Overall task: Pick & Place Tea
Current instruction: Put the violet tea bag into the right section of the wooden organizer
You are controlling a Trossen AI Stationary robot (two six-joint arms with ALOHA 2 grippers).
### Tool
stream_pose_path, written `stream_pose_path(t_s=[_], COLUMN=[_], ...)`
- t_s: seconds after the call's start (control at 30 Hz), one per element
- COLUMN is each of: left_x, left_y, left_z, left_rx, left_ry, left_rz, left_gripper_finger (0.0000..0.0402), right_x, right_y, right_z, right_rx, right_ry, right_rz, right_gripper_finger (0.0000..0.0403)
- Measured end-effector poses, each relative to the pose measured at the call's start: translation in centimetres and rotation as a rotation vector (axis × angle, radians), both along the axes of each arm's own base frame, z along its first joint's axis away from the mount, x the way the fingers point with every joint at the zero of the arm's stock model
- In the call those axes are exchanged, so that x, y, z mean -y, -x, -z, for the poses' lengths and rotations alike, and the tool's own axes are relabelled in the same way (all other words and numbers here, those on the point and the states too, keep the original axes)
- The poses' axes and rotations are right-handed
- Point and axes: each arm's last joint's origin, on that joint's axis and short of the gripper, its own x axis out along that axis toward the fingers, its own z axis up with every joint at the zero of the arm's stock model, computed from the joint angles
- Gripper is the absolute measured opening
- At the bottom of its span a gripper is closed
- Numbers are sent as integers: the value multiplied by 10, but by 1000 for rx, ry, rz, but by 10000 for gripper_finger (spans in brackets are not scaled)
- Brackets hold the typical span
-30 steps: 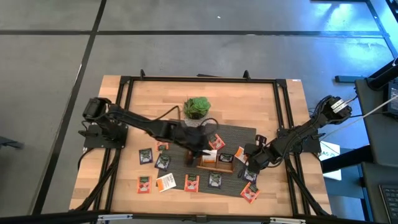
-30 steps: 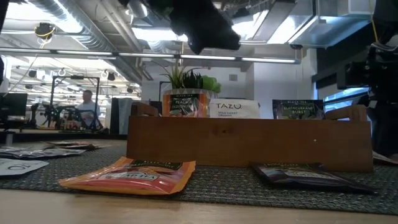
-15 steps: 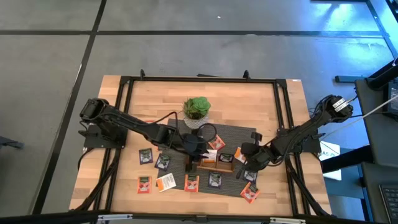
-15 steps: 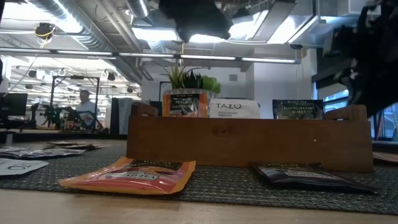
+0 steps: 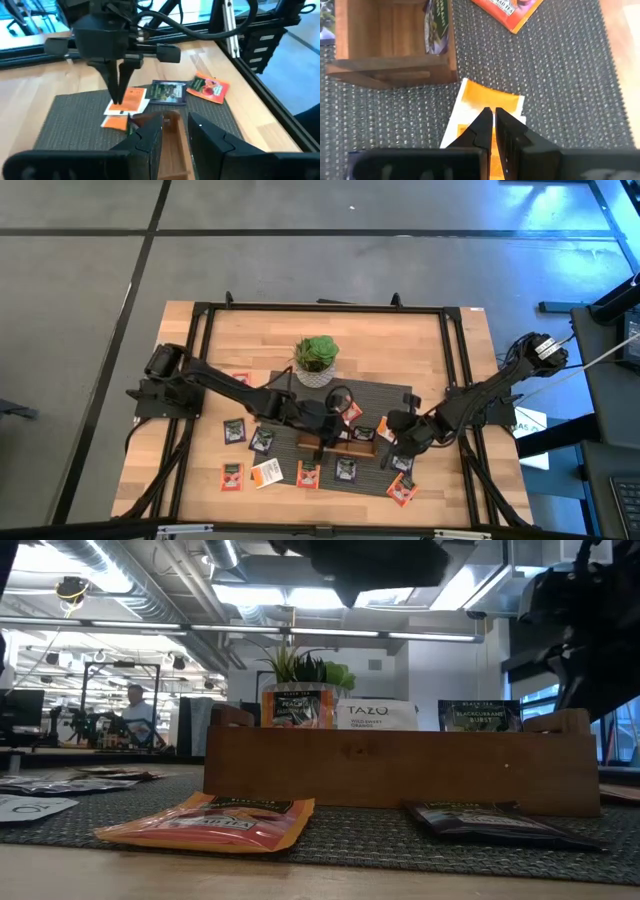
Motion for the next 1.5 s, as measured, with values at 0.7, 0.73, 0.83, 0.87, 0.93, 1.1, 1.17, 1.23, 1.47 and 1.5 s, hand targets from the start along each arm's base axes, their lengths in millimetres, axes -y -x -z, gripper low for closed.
stream_pose_path(t_s=[0.7, 0.73, 0.83, 0.87, 0.93, 1.1, 1.17, 1.23, 1.47, 1.5], left_x=[-2, -1, 1, 3, 9, 34, 46, 59, 99, 103], left_y=[-16, -16, -14, -13, -11, -4, 1, 4, 15, 15], left_z=[9, 10, 12, 12, 13, 15, 16, 19, 34, 39], left_rx=[-93, -97, -126, -138, -148, -168, -159, -149, -116, -113], left_ry=[-22, -22, 0, 14, 43, 80, 60, 52, 43, 28], left_rz=[72, 74, 64, 58, 55, 42, -6, -47, -89, -103], left_gripper_finger=[89, 89, 89, 89, 88, 88, 88, 88, 88, 88], right_x=[2, 2, 0, 0, 0, 1, 2, 2, -9, -12], right_y=[-1, -2, -2, -2, -2, -2, -1, -1, 3, 3], right_z=[-2, -2, -2, -2, -2, -2, -2, -2, -2, -3], right_rx=[56, 58, 48, 37, 34, 46, 41, 36, 93, 110], right_ry=[109, 108, 72, 68, 67, 105, 109, 96, -6, -23], right_rz=[-2, -2, -16, -35, -42, -26, -28, -20, 73, 74], right_gripper_finger=[25, 25, 25, 25, 25, 25, 25, 25, 25, 25])
